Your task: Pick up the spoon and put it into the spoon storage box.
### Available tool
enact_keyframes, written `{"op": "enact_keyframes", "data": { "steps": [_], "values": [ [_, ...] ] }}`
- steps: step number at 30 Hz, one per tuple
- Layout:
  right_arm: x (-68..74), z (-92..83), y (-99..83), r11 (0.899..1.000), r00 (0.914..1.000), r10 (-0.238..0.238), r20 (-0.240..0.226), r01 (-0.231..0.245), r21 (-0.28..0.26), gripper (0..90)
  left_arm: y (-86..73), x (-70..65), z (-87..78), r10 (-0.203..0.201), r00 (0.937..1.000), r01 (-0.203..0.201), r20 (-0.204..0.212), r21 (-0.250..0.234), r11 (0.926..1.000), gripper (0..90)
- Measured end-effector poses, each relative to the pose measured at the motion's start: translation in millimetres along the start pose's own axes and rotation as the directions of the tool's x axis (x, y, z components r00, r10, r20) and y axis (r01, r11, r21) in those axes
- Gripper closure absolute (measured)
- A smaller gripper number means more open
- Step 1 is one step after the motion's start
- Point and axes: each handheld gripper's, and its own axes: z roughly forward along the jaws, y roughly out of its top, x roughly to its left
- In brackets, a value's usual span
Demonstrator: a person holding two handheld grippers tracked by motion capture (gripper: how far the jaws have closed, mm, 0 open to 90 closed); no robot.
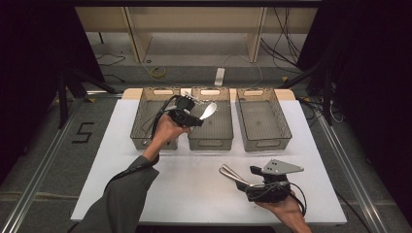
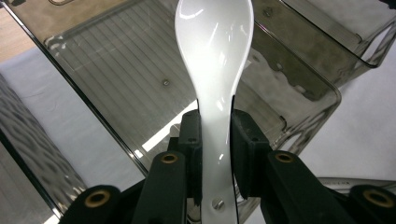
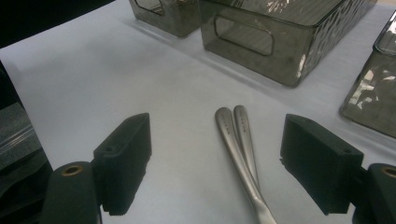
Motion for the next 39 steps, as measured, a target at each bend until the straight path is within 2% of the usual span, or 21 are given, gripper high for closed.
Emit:
{"op": "enact_keyframes", "data": {
  "steps": [6, 7, 18, 26, 27, 28, 29, 32, 36, 39],
  "values": [
    [0.3, 0.1, 0.0, 1.000, 1.0000, 0.000, -0.003, 0.000, 0.002, 25.6, 1.6, -0.1, 6.3, -0.003, 1.0000, 0.002, -0.009, -0.003, 1.0000, 75.2],
    [0.4, 0.1, 0.1, 1.000, 1.0000, 0.001, -0.003, -0.001, 0.000, 25.6, 2.2, 0.5, 7.8, -0.019, 0.9998, 0.019, -0.011, -0.014, 0.9997, 75.2],
    [0.8, 0.2, 0.1, 1.000, 1.0000, -0.002, -0.004, 0.001, -0.001, 25.6, 4.1, 5.0, 16.6, -0.057, 0.9979, 0.056, -0.030, -0.031, 0.9979, 75.0],
    [0.8, 0.1, -0.1, 1.000, 1.0000, -0.003, -0.004, 0.003, 0.000, 25.6, 7.8, 3.6, 22.3, -0.064, 0.9974, 0.063, -0.033, -0.037, 0.9973, 73.5],
    [0.8, -0.1, 0.0, 1.000, 1.0000, -0.002, -0.005, 0.002, -0.003, 25.6, 8.2, 3.4, 22.3, -0.061, 0.9973, 0.059, -0.041, -0.045, 0.9972, 71.4],
    [0.7, -0.2, 0.1, 1.000, 1.0000, -0.001, -0.005, 0.001, -0.003, 25.6, 9.1, 3.8, 20.8, -0.082, 0.9963, 0.080, -0.026, -0.075, 0.9940, 66.8],
    [0.6, -0.3, -0.1, 1.000, 1.0000, 0.000, -0.005, 0.000, -0.001, 25.6, 10.0, 3.9, 19.6, -0.094, 0.9955, 0.092, -0.017, -0.078, 0.9927, 62.2],
    [0.4, -0.2, -0.3, 1.000, 1.0000, -0.001, -0.004, 0.001, 0.000, 25.6, 11.3, 3.1, 16.3, -0.083, 0.9963, 0.082, -0.019, -0.079, 0.9935, 54.7],
    [0.6, -0.2, -0.2, 1.000, 1.0000, 0.000, -0.003, 0.000, 0.000, 25.6, 11.7, 1.3, 8.1, -0.085, 0.9964, 0.085, 0.001, -0.079, 0.9933, 44.6],
    [0.6, -0.6, 0.8, 1.000, 1.0000, -0.002, -0.003, 0.002, -0.002, 25.6, 7.2, -1.0, -4.0, -0.078, 0.9964, 0.080, 0.033, -0.085, 0.9931, 38.2]
  ]
}}
